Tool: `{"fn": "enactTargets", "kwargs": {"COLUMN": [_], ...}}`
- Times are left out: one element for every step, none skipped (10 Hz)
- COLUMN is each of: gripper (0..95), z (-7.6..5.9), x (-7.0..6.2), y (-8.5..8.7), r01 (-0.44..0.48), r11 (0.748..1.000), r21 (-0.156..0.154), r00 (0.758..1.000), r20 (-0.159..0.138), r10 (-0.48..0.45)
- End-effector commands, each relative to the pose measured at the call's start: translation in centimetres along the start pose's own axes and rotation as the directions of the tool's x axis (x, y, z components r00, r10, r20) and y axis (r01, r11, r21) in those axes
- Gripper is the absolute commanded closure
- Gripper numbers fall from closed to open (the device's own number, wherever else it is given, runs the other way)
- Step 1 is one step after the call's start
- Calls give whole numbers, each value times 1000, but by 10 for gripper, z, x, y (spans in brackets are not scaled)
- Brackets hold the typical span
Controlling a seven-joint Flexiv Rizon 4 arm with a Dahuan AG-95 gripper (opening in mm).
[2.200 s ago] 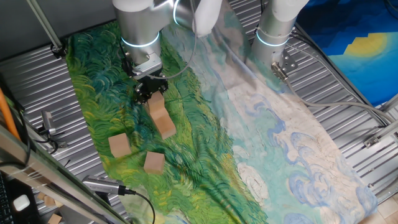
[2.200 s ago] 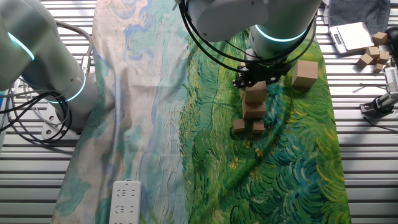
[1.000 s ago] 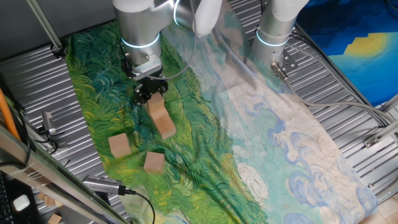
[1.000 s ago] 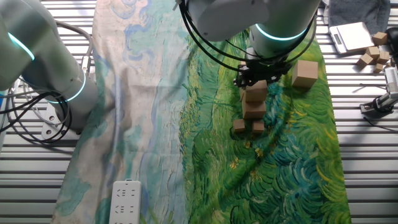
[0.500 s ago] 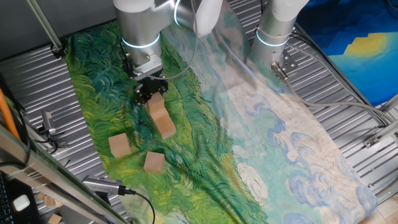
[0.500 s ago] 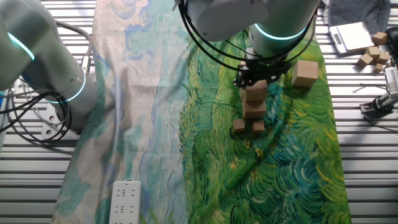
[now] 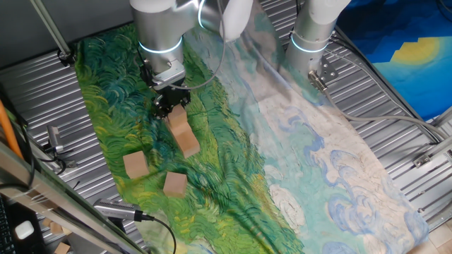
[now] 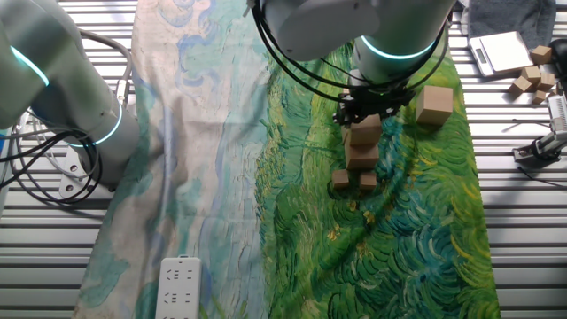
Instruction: Stack the blocks into a pyramid shape
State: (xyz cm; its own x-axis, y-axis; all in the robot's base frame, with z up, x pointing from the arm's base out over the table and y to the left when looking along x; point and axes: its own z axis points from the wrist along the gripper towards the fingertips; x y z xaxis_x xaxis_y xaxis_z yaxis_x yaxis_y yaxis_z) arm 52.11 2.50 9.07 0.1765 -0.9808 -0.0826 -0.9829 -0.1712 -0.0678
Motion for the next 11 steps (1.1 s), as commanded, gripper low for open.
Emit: {"fn": "enactTargets", "kwargs": {"gripper": [380,380,380,380,190,190,190,190,190,190,190], "z": [-1,-2,-4,-12,-19,-28,-33,-40,-43,-48,-49], "x": [0,0,0,-3,-6,-11,-15,-22,-28,-39,-50], "y": [0,0,1,3,4,6,7,6,5,2,-1], "r01": [1,-10,-24,-42,-54,-74,-96,-126,-154,-206,-261], "r11": [1000,1000,1000,999,999,997,995,992,988,979,965], "r21": [1,-1,-4,-8,-10,-10,-10,-10,-9,-6,-1], "r00": [1000,1000,1000,999,999,997,995,991,987,978,964], "r20": [3,5,4,-2,-11,-27,-33,-42,-44,-47,-50], "r10": [-1,10,24,42,54,74,96,125,153,205,261]}}
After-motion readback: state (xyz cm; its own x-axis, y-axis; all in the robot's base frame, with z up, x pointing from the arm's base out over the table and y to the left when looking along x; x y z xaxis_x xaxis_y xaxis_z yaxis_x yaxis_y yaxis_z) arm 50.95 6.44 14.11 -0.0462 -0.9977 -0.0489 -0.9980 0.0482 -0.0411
